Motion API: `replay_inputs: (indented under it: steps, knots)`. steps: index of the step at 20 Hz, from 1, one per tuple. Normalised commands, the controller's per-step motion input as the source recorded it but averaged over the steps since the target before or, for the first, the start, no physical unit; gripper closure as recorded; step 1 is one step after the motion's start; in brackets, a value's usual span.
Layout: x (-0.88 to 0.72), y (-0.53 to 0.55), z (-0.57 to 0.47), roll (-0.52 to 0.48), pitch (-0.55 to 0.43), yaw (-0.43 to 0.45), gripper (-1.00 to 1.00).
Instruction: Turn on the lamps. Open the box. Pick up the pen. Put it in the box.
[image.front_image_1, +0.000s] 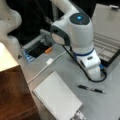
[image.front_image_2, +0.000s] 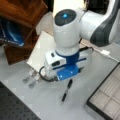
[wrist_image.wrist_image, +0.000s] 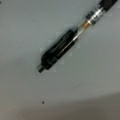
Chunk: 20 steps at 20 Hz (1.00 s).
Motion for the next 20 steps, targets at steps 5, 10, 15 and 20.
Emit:
replay_inputs:
  steps: [5, 10, 15, 20]
  knots:
    - [0.25, 0.03, -0.09, 0.066, 0.088, -0.15, -1.0]
    - [0.26, 0.01, -0.15, 0.029, 0.032, -0.168, -1.0]
    - [0.25, 0.0, -0.1, 0.003, 0.02, -0.133, -1.0]
    - [0.21, -0.02, -0.05, -0.033, 0.022, -0.086, -1.0]
